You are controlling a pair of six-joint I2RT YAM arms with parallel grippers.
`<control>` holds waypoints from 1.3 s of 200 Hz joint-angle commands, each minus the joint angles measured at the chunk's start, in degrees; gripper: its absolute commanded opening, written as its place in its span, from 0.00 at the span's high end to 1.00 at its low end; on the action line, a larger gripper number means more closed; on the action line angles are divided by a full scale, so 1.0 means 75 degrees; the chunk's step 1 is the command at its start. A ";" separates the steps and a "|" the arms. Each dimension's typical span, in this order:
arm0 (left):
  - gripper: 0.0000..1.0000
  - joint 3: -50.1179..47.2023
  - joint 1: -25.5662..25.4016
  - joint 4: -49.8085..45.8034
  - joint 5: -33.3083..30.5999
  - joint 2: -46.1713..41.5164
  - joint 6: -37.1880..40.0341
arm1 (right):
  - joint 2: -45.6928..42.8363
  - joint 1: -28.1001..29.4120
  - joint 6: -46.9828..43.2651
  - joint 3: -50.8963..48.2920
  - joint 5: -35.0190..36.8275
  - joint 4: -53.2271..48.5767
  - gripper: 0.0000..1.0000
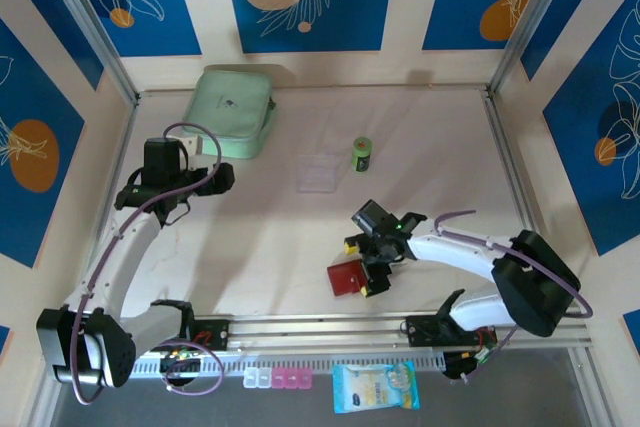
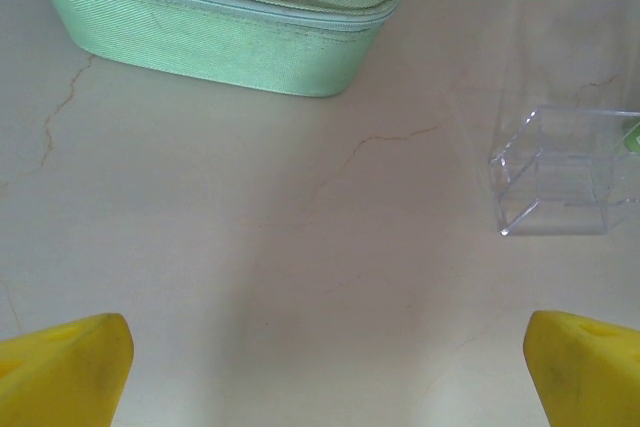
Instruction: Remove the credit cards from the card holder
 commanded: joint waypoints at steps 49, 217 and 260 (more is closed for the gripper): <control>0.00 -0.0029 0.0083 0.0009 -0.0137 -0.0166 0.0092 | 0.1206 -0.0317 -0.0144 0.1036 -0.0691 -0.0871 0.18; 0.00 -0.0047 0.0083 0.0009 -0.0179 -0.0155 0.0102 | 0.1631 -0.0377 -0.2755 0.2328 0.0170 -0.2139 0.32; 0.00 -0.0029 0.0090 0.0006 -0.0143 -0.0142 0.0092 | 0.2115 -0.0401 -0.5295 0.2977 0.0490 -0.2442 0.36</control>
